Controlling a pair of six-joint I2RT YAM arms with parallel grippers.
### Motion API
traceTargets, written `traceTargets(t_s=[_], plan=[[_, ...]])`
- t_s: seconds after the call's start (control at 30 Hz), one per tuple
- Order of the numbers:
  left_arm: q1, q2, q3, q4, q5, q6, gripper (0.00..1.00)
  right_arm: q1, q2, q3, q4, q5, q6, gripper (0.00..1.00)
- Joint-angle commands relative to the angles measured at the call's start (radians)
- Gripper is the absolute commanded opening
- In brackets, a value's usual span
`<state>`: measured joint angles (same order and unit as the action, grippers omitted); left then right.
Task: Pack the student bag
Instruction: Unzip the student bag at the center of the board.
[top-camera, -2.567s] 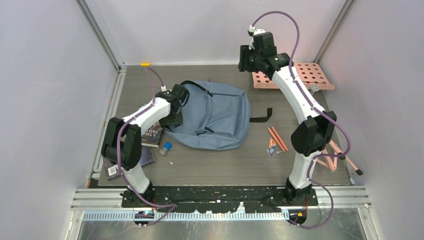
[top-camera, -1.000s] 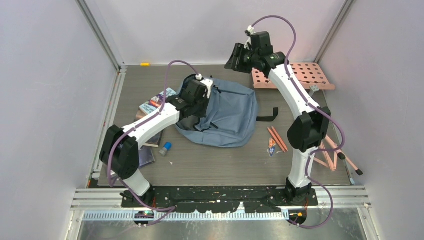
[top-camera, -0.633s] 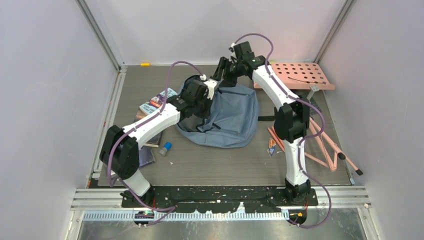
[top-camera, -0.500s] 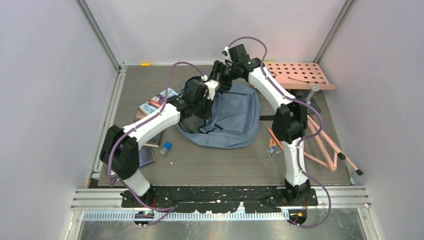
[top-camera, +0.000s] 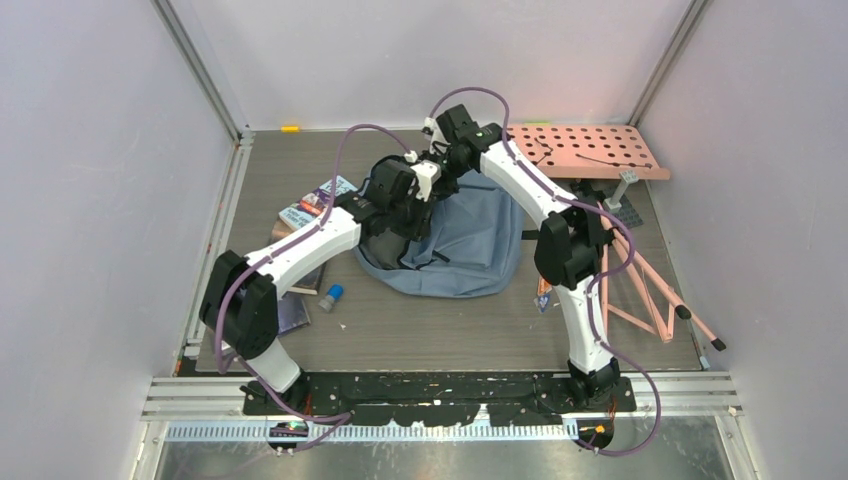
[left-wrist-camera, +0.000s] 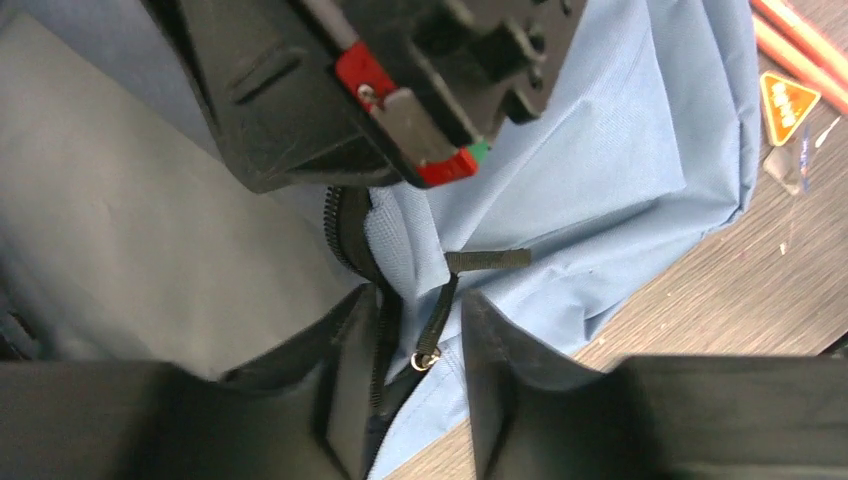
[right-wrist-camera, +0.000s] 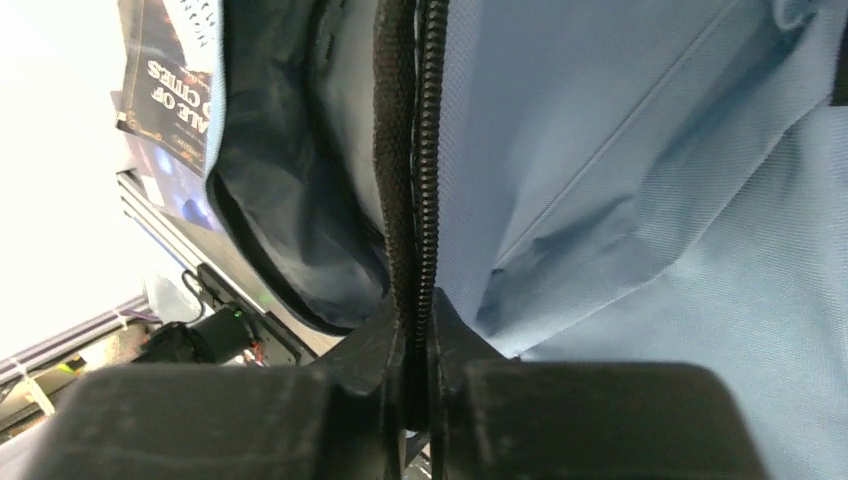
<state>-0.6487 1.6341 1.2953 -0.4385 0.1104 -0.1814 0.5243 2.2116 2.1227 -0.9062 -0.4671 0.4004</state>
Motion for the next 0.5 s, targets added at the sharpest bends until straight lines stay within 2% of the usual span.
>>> traceTargets(t_s=[0.0, 0.2, 0.37, 0.47], plan=[[-0.007, -0.059, 0.003, 0.043, -0.049, -0.025, 0.48, -0.003, -0.005, 0.091, -0.061, 0.032, -0.038, 0.02], [-0.003, -0.163, 0.004, -0.027, -0.197, -0.036, 0.69, -0.029, -0.065, 0.097, -0.057, 0.063, -0.041, 0.01], [0.045, -0.198, 0.0, -0.114, -0.335, -0.048, 0.88, -0.053, -0.121, 0.063, -0.061, 0.083, -0.069, 0.01], [0.092, -0.147, 0.032, -0.194, -0.44, -0.056, 0.92, -0.062, -0.153, 0.026, -0.068, 0.09, -0.093, 0.01]])
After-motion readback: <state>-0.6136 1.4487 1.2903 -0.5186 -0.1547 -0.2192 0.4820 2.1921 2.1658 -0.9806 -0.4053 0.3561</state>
